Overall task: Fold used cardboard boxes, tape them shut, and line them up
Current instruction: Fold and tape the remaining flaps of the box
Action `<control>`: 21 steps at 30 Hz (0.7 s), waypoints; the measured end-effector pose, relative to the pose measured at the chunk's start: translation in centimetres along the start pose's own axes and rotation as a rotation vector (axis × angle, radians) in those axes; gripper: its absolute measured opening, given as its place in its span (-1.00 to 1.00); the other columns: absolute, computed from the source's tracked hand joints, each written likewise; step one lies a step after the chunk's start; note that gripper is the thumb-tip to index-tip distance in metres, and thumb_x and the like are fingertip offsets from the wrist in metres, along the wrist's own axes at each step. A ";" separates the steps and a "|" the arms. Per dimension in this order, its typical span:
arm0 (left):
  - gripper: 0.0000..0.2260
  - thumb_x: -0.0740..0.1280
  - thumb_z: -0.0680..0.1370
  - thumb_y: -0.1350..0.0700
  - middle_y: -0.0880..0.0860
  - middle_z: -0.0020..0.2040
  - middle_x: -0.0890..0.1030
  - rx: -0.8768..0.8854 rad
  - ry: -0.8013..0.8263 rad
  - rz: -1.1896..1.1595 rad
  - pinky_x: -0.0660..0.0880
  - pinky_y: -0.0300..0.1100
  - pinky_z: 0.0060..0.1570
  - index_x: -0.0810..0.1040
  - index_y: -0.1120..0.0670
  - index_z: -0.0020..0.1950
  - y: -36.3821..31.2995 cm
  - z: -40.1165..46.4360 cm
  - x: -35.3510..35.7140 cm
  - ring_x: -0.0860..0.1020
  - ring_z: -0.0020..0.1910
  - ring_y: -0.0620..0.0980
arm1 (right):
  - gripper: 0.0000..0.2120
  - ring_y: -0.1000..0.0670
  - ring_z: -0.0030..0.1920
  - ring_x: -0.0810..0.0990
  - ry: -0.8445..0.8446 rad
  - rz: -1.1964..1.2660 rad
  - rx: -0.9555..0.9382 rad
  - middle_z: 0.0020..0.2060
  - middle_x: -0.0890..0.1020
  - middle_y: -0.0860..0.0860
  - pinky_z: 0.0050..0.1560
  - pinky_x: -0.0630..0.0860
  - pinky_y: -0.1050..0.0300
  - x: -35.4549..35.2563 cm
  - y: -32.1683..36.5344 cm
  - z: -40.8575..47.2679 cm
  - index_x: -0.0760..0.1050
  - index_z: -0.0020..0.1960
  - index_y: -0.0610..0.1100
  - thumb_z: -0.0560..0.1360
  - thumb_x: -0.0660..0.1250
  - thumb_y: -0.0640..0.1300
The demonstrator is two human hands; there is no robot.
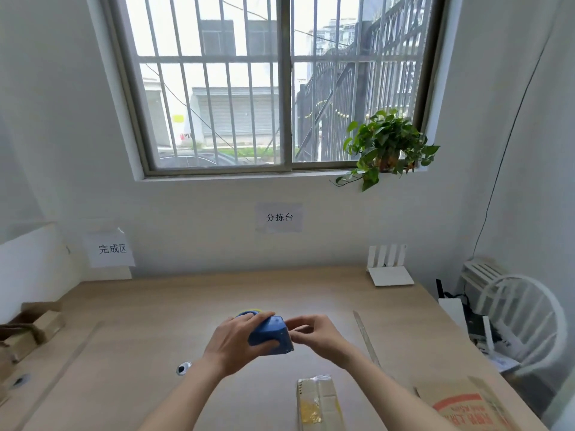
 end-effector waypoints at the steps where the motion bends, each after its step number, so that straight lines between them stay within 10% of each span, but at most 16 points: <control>1: -0.44 0.22 0.46 -0.42 -0.25 0.27 0.56 0.001 0.005 0.002 0.32 -0.33 0.04 0.40 -0.26 0.42 -0.2 0.2 0.1 0.55 0.15 -0.12 | -0.72 -0.11 0.10 0.71 0.012 0.004 0.002 0.00 0.74 -0.16 0.17 0.62 0.07 -0.3 -0.3 0.2 0.66 0.19 -0.21 0.50 0.50 -0.20; 14: -0.42 0.17 0.48 -0.41 -0.24 0.26 0.58 -0.032 0.065 0.019 0.30 -0.26 -0.05 0.37 -0.22 0.45 -1.4 1.8 3.8 0.56 0.11 -0.12 | -0.68 -0.03 0.03 0.68 0.059 0.054 0.147 0.09 0.70 -0.20 0.10 0.60 0.15 -3.4 -3.5 1.3 0.58 0.24 -0.26 0.64 0.09 -0.34; 21: -0.40 0.12 0.47 -0.44 -0.20 0.23 0.60 -0.030 0.106 0.008 0.35 -0.24 -0.10 0.34 -0.24 0.46 -0.7 2.4 5.6 0.59 0.05 -0.07 | -0.69 0.02 0.01 0.72 -0.007 -0.057 0.076 -0.02 0.74 -0.06 0.09 0.64 0.11 -3.6 -5.3 1.9 0.64 0.21 -0.20 0.50 0.51 -0.13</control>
Point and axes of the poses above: each hand's wrist, its own z-axis towards the middle knuckle, its own x-axis out of the palm, y = z × x, the point moved 5 cm from there along z, towards the middle knuckle
